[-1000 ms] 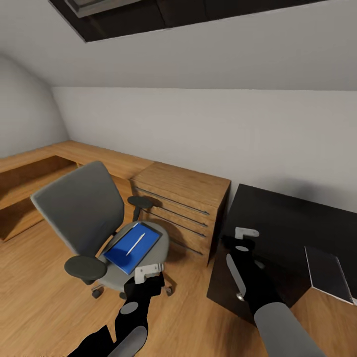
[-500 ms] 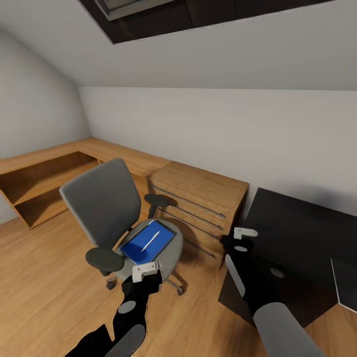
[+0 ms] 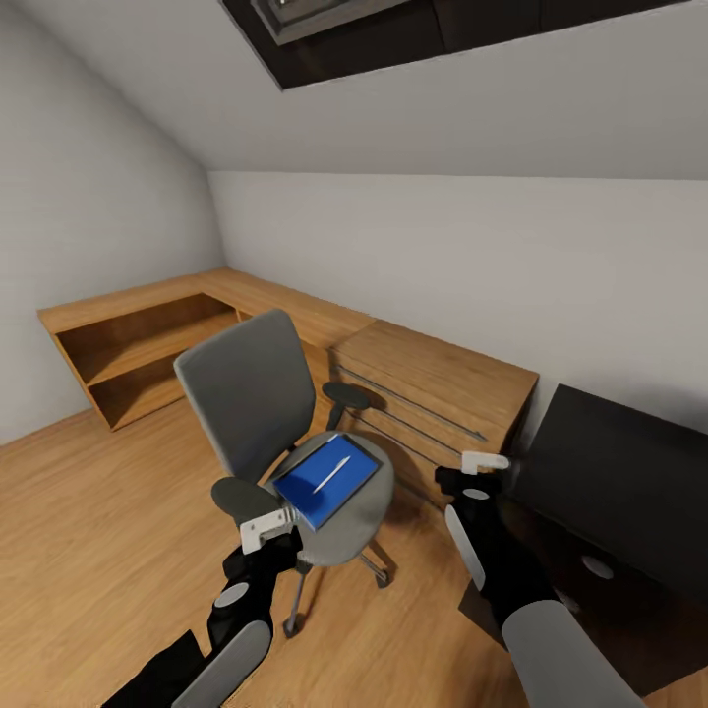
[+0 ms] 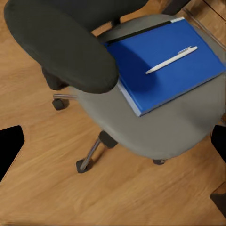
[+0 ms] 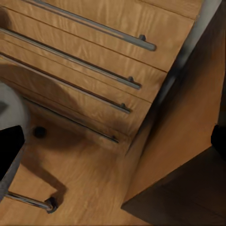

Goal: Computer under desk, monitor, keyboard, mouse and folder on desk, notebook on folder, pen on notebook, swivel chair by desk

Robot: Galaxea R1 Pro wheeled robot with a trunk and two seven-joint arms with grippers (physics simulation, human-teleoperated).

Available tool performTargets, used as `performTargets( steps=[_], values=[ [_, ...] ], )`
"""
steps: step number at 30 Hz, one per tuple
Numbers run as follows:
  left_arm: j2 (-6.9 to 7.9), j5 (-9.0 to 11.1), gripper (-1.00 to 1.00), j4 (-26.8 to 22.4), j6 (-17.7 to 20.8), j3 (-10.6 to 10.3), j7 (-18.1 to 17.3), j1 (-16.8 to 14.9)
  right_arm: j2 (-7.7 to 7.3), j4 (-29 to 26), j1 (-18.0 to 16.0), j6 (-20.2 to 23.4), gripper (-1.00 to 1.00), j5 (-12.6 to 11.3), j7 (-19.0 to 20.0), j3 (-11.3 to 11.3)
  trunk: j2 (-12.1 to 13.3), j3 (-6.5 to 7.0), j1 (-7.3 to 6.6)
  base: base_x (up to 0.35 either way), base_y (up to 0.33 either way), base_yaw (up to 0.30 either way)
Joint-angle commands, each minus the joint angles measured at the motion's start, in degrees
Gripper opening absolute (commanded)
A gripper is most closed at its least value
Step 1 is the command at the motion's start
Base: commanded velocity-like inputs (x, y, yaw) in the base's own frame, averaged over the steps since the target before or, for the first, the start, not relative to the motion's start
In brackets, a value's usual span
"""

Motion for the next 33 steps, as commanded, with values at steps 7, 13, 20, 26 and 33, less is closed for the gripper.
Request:
performTargets(
  steps=[7, 13, 20, 26, 33],
  values=[
    [0.17, 0.4, 1.0, -0.1, 0.4, 1.0, 0.4, -0.1, -0.04, -0.1, 0.0, 0.2, 1.0, -0.5, -0.5, 0.2, 0.0, -0.06, 0.0, 0.0, 0.0, 0.248],
    [0.18, 0.3, 1.0, -0.1, 0.4, 1.0, 0.4, -0.1, -0.04, -0.1, 0.0, 0.2, 1.0, -0.5, -0.5, 0.2, 0.0, -0.06, 0.0, 0.0, 0.0, 0.249],
    [0.18, 0.3, 1.0, -0.2, 0.4, 1.0, 0.4, -0.1, -0.04, -0.1, 0.0, 0.2, 1.0, -0.5, -0.5, 0.2, 0.0, -0.06, 0.0, 0.0, 0.0, 0.249],
    [0.24, 0.3, 1.0, -0.2, 0.4, 1.1, 0.4, -0.1, -0.04, 0.0, 0.0, 0.3, 1.0, -0.5, -0.4, 0.2, 0.0, -0.06, 0.0, 0.0, 0.0, 0.249],
    [0.96, 0.3, 1.0, -0.3, -1.1, 1.1, 0.4, -0.1, -0.04, 1.0, 0.2, 0.2, 1.0, -0.5, -0.4, 1.9, 0.0, -0.17, 0.0, 0.0, 0.0, 0.249]
  ],
)
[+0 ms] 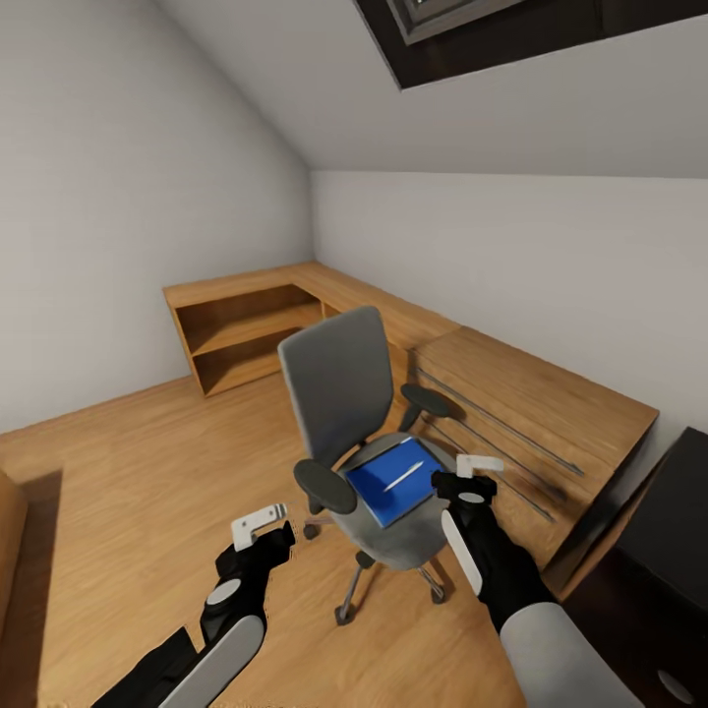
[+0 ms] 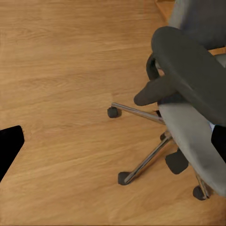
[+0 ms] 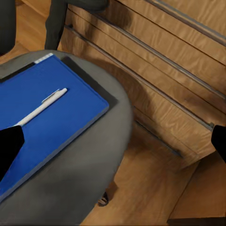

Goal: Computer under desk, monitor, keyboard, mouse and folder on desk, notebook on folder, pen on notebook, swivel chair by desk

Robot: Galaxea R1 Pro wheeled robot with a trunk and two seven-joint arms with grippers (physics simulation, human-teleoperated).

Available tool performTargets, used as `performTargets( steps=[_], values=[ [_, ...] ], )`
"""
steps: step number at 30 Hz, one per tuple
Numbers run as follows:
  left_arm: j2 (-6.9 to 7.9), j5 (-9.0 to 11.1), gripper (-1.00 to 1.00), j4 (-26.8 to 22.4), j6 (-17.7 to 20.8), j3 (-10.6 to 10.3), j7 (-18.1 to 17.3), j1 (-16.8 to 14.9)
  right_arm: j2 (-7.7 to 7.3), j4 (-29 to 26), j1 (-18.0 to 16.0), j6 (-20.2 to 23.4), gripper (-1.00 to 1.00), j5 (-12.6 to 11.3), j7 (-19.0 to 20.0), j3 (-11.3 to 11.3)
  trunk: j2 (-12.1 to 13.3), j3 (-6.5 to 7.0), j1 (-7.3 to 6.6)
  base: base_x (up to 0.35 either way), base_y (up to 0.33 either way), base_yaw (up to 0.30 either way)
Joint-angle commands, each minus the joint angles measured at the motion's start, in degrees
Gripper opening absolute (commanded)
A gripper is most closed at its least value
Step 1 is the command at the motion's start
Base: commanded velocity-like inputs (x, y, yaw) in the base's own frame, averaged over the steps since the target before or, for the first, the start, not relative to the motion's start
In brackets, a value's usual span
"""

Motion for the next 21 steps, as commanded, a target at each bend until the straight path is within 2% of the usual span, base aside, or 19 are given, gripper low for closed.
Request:
performTargets(
  steps=[1, 11, 21],
  values=[
    [0.16, 0.1, 1.0, -0.1, -0.2, -0.1, 0.4, -0.1, -0.04, 0.0, 0.0, 0.2, 1.0, -0.5, -0.5, 0.6, 0.0, -0.09, 0.0, 0.0, 0.0, 0.249],
    [0.31, 0.1, 1.0, -0.1, -0.9, -0.1, 0.4, -0.1, -0.1, 0.1, 0.0, 0.2, 1.0, -0.6, -0.4, 0.9, 0.0, -0.41, 0.0, 0.0, 0.0, 0.233],
    [0.31, 0.1, 1.0, -0.1, -0.9, -0.1, 0.3, -0.1, -0.3, 0.1, 0.1, 0.2, 1.0, -0.7, 0.1, 0.9, 0.0, -0.46, 0.0, 0.0, 0.0, 0.026]
  ],
)
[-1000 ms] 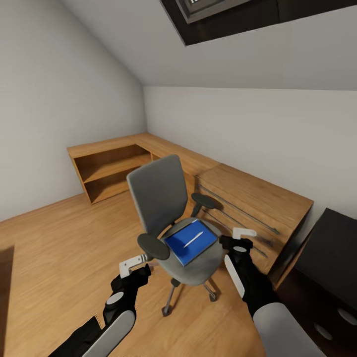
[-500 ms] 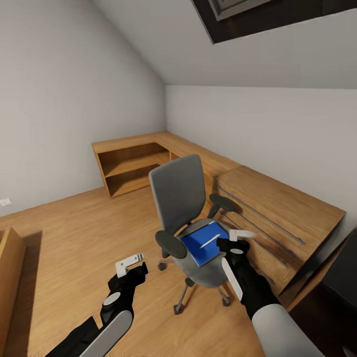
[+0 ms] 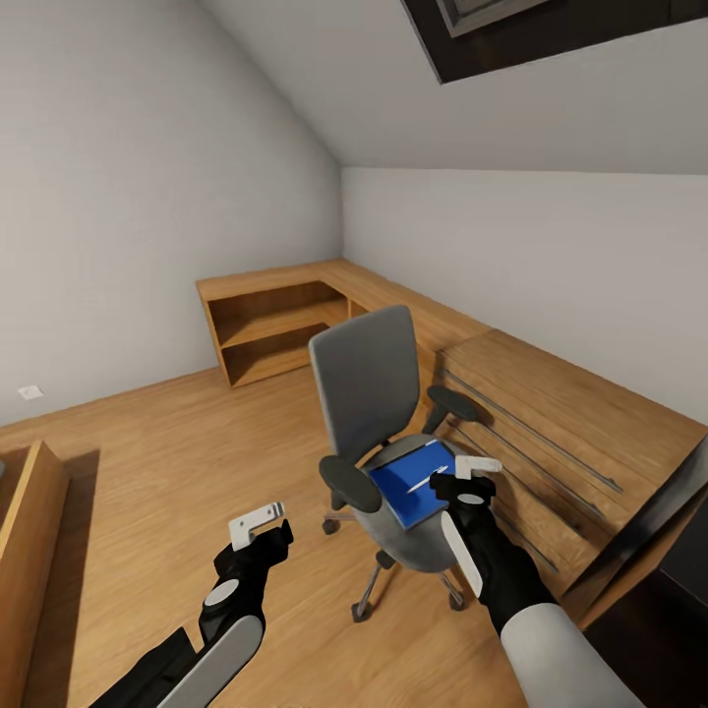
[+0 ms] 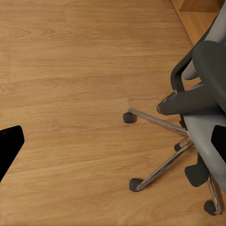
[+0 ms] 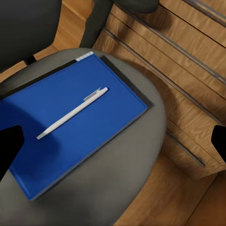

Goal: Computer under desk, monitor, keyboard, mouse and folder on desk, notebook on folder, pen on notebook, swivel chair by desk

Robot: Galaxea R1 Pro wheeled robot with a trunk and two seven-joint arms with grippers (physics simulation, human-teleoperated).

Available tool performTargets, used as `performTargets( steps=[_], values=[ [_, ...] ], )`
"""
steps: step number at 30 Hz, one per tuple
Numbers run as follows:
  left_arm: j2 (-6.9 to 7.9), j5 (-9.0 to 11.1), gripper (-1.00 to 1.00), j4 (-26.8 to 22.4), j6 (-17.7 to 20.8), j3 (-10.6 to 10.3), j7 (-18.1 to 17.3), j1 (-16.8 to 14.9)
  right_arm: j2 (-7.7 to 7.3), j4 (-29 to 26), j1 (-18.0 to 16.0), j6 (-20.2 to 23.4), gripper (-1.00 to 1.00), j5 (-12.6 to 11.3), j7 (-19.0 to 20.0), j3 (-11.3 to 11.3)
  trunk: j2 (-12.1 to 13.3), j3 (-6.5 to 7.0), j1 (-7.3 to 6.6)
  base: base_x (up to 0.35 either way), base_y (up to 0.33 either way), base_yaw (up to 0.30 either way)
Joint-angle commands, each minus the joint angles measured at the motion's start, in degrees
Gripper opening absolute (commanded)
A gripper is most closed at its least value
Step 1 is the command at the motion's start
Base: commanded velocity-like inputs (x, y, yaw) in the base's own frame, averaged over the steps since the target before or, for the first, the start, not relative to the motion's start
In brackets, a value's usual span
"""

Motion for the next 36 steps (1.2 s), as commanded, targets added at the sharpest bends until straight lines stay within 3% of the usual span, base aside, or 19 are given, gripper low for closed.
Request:
performTargets(
  steps=[1, 11, 29, 36],
  values=[
    [0.04, 0.0, 1.0, -0.1, 0.5, -0.1, 0.3, -0.1, -0.01, -0.1, 0.0, 0.2, 1.0, -0.5, -0.5, 0.2, 0.0, -0.06, 0.0, 0.0, 0.0, 0.001],
    [-0.02, 0.1, 1.0, -0.1, 0.5, -0.1, 0.3, -0.1, 0.11, -0.1, 0.5, 0.1, 1.0, -0.5, -0.5, 0.8, 0.0, -0.06, 0.0, 0.027, 0.041, 0.0],
    [-0.09, -0.1, 1.0, -0.1, 0.5, -0.3, 0.2, -0.1, -0.19, 0.0, 0.6, 0.1, 1.0, -0.9, -0.6, 0.5, 0.0, -0.08, 0.0, 0.194, 0.057, 0.0],
    [-0.09, 0.0, 1.0, -0.1, 0.5, -0.3, 0.2, -0.1, -0.14, 2.8, 0.6, 0.1, 1.0, -0.9, -0.6, 0.3, 0.0, -0.08, 0.0, 0.053, 0.0, 0.0]
  ],
)
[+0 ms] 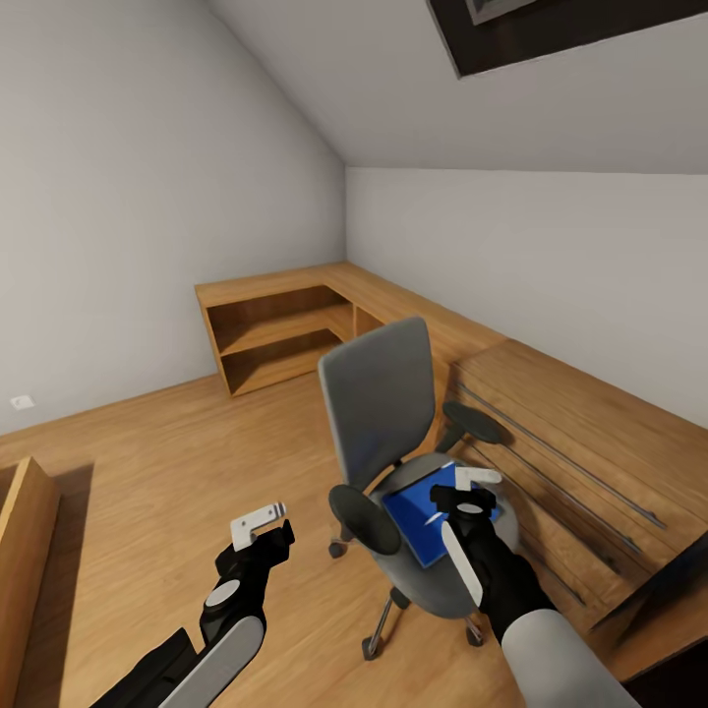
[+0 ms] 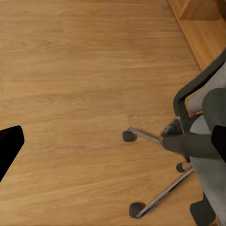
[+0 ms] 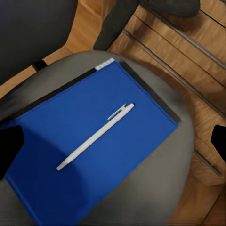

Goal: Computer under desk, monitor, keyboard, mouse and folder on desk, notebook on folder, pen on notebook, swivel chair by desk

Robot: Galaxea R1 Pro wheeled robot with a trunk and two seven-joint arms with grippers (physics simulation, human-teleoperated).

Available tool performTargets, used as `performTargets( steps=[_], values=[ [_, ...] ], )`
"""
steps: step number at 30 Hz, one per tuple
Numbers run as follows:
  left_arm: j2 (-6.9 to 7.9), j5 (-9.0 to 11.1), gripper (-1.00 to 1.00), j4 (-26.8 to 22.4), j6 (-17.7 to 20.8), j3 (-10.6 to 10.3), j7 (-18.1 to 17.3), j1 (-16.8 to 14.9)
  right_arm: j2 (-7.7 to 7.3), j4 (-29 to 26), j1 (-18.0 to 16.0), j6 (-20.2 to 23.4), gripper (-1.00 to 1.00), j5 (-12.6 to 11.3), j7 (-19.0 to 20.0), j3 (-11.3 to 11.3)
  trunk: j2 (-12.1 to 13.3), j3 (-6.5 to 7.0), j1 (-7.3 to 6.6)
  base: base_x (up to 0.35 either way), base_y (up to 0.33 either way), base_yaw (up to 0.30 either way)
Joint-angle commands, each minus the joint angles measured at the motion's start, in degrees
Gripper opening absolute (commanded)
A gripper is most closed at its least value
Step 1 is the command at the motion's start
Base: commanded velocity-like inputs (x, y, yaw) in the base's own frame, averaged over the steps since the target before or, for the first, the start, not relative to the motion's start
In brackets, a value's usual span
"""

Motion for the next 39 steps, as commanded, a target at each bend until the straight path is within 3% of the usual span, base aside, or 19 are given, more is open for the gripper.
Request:
performTargets(
  steps=[1, 7, 13, 19, 23, 32, 39],
  values=[
    [0.03, 0.0, 1.0, -0.1, 0.5, -0.1, 0.4, -0.1, -0.03, 0.4, 0.0, 0.2, 1.0, -0.6, -0.5, 0.1, 0.0, -0.06, 0.01, 0.176, 0.0, 0.0],
    [0.06, 0.0, 1.0, -0.1, 0.4, -0.1, 0.4, -0.1, -0.05, 1.4, -0.1, 0.2, 1.0, -0.8, -0.4, 0.0, 0.0, -0.06, 0.01, 0.243, 0.0, 0.0],
    [0.08, 0.0, 1.0, -0.1, 0.4, -0.1, 0.4, -0.1, -0.03, 6.0, -0.2, -0.5, 1.0, -2.3, -0.4, 0.0, 0.0, -0.06, 0.01, 0.116, 0.0, 0.0],
    [0.04, 0.0, 1.0, -0.1, 0.4, -0.1, 0.4, -0.1, -0.51, 10.1, -0.7, -1.5, 1.0, -8.0, -0.6, -0.8, 0.0, -0.06, 0.01, 0.158, 0.0, 0.0],
    [0.08, 0.0, 1.0, -0.2, 0.3, -0.2, 0.4, -0.1, -0.8, 13.8, -2.4, -1.3, 1.0, -10.1, -0.7, -1.7, 0.0, -0.06, 0.01, 0.121, 0.0, 0.0],
    [0.03, 0.0, 1.0, -0.3, 0.3, -0.2, 0.4, -0.1, -0.85, 20.9, -5.5, -1.8, 1.0, -10.4, -0.3, -1.8, 0.0, -0.06, 0.01, 0.058, 0.0, 0.0],
    [0.01, 0.0, 1.0, -0.4, 0.3, -0.2, 0.4, -0.1, -0.9, 23.0, -6.6, -2.2, 1.0, -10.3, 0.0, -1.8, 0.0, -0.06, 0.01, 0.003, 0.0, 0.0]
  ],
)
